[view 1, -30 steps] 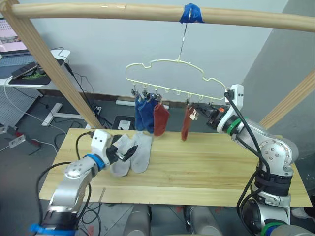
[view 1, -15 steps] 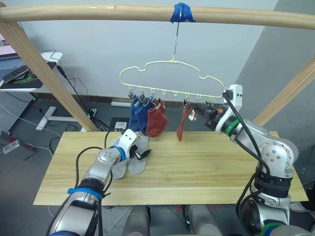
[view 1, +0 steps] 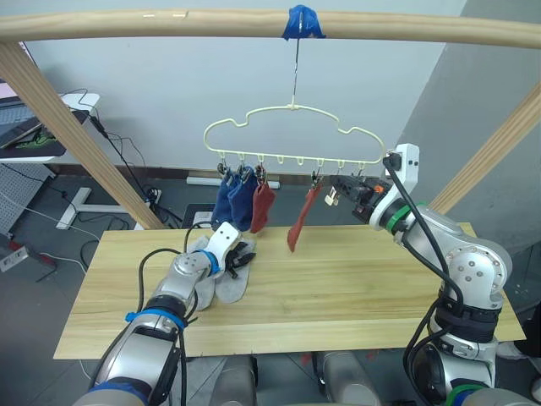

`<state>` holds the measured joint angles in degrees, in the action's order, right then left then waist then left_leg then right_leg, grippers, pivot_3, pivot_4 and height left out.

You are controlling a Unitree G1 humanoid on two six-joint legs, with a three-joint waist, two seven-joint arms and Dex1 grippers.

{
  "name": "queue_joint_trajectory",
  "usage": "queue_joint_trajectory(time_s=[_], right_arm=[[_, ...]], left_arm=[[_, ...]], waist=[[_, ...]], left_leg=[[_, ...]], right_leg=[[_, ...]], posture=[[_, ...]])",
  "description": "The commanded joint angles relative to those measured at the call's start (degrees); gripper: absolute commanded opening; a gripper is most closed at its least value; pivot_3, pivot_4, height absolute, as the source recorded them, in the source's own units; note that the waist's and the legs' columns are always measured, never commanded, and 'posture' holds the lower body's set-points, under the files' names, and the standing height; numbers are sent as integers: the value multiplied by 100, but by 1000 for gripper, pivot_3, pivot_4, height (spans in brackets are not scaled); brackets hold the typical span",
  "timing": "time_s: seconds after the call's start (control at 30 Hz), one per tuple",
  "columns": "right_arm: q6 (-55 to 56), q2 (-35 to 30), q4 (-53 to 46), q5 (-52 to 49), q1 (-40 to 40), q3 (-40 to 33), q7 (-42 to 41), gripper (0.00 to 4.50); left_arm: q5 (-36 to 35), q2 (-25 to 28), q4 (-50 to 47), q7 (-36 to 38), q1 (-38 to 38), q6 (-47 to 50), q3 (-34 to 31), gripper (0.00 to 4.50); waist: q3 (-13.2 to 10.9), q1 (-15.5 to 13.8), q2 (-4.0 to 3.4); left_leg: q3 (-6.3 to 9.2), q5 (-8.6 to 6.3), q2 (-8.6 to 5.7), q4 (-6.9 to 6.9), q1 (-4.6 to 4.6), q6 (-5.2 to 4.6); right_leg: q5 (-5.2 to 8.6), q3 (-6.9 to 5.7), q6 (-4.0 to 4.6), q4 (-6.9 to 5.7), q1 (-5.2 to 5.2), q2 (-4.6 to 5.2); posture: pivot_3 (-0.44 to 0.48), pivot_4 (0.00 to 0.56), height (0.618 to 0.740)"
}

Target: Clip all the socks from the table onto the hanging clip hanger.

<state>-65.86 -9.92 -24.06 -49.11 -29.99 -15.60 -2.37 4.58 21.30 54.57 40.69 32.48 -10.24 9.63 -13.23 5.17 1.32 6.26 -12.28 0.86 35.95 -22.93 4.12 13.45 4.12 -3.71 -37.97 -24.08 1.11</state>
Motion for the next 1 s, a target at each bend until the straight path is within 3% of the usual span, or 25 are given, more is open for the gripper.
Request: queue_joint_trajectory(time_s=[0.03, 0.13, 0.37, 0.5, 0.6, 0.87, 1.0], right_arm=[[132, -6, -132, -133, -105, 9, -20, 57], [168, -16, -97, -117, -111, 45, -47, 57], [215, -33, -68, -121, -106, 91, -68, 57], [262, -41, -48, -110, -97, 117, -81, 57], [279, -37, -53, -108, -85, 134, -66, 57], [-377, -250, -44, -671, -131, -153, 118, 57], [-832, -224, 41, -1175, -254, -471, 571, 57]], left_arm=[[-32, -41, -251, 129, -326, 173, -3, 652], [-260, -41, -1010, 473, -739, 404, -42, 20], [-529, 350, -3632, 1253, -2065, 1421, 243, 20], [-496, 483, -4389, 1281, -2451, 1708, 347, 20], [-514, 490, -4764, 1234, -2568, 1284, 342, 20], [-1861, 378, -6462, 1371, -2607, 1363, -252, 20], [-1940, 264, -6809, 1216, -2407, 1159, -252, 20]], waist=[[0, 0, 0], [1, 1, -2], [1, 10, -3], [1, -6, -3], [1, -8, -3], [1, -15, -3], [1, -13, -3]], left_leg=[[0, 0, 0, 0, 0, 0], [0, 0, 0, -3, 0, 0], [-1, 0, 4, -12, -1, 0], [1, 0, 4, -12, -1, -1], [-5, 1, 4, -9, -1, -1], [-5, 0, 6, -15, -6, -1], [-8, 0, 5, -14, -7, -1]], right_leg=[[0, 0, 0, 0, 0, 0], [0, 0, 0, 0, -1, 0], [2, 2, 4, 3, -6, 0], [3, -1, 5, 2, -8, -1], [3, 4, 6, 5, -6, 1], [4, 1, 7, 12, -9, 1], [5, 3, 7, 19, -7, 1]], posture=[[-102, 201, 740], [-88, 189, 740], [-82, 183, 740], [-77, 178, 740], [-78, 178, 740], [-89, 185, 740], [-88, 188, 740]])
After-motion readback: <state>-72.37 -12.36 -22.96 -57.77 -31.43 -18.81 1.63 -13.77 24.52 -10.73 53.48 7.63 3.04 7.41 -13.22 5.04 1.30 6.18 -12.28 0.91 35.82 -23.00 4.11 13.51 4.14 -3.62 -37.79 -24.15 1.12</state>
